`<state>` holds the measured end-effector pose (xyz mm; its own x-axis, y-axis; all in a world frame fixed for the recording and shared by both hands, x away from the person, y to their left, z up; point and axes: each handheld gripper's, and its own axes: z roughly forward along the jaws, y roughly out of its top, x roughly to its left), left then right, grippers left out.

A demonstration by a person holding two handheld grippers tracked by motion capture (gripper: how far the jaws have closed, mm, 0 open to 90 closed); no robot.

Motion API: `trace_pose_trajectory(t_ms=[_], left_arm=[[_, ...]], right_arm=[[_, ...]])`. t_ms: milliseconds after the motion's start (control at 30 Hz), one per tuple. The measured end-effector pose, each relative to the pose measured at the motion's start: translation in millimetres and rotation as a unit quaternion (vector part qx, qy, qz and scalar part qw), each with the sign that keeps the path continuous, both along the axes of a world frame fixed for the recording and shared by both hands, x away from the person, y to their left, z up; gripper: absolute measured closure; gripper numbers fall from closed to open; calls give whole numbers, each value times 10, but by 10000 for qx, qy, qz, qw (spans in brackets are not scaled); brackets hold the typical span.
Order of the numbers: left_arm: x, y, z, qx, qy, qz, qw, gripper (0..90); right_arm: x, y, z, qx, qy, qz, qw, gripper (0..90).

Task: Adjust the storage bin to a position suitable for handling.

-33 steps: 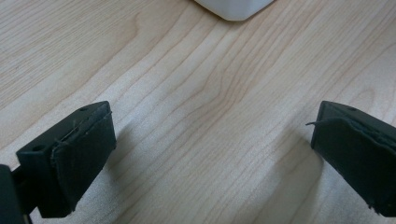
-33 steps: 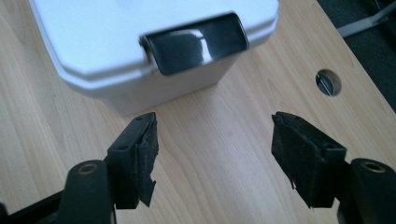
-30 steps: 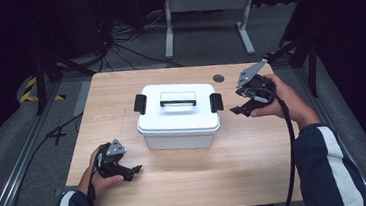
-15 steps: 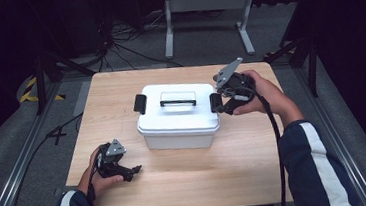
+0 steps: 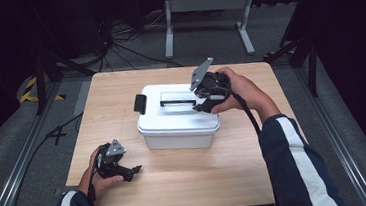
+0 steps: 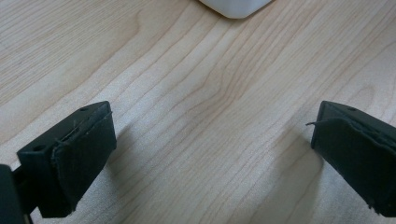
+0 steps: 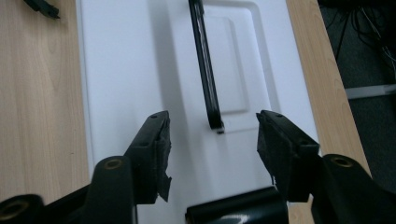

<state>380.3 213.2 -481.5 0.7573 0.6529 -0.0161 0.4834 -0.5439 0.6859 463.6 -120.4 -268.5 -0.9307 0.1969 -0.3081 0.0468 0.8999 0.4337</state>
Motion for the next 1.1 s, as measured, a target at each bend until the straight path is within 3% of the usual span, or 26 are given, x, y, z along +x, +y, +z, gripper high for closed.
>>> trace_pose_trajectory(t_ms=[267, 567, 800, 1100], left_arm=[[0, 0, 0, 0, 3, -1, 10000, 4], [4, 1, 0, 9, -18, -7, 10000, 4], [12, -1, -1, -5, 14, -47, 10000, 2], [12, -3, -1, -8, 12, -41, 10000, 2]], right_arm=[[21, 197, -57, -135, -166, 189, 9996, 602], [13, 298, -89, -452, -257, 189, 9985, 827], [52, 318, -66, -572, -263, 201, 9978, 844], [78, 302, -39, -400, -160, 304, 9986, 849]])
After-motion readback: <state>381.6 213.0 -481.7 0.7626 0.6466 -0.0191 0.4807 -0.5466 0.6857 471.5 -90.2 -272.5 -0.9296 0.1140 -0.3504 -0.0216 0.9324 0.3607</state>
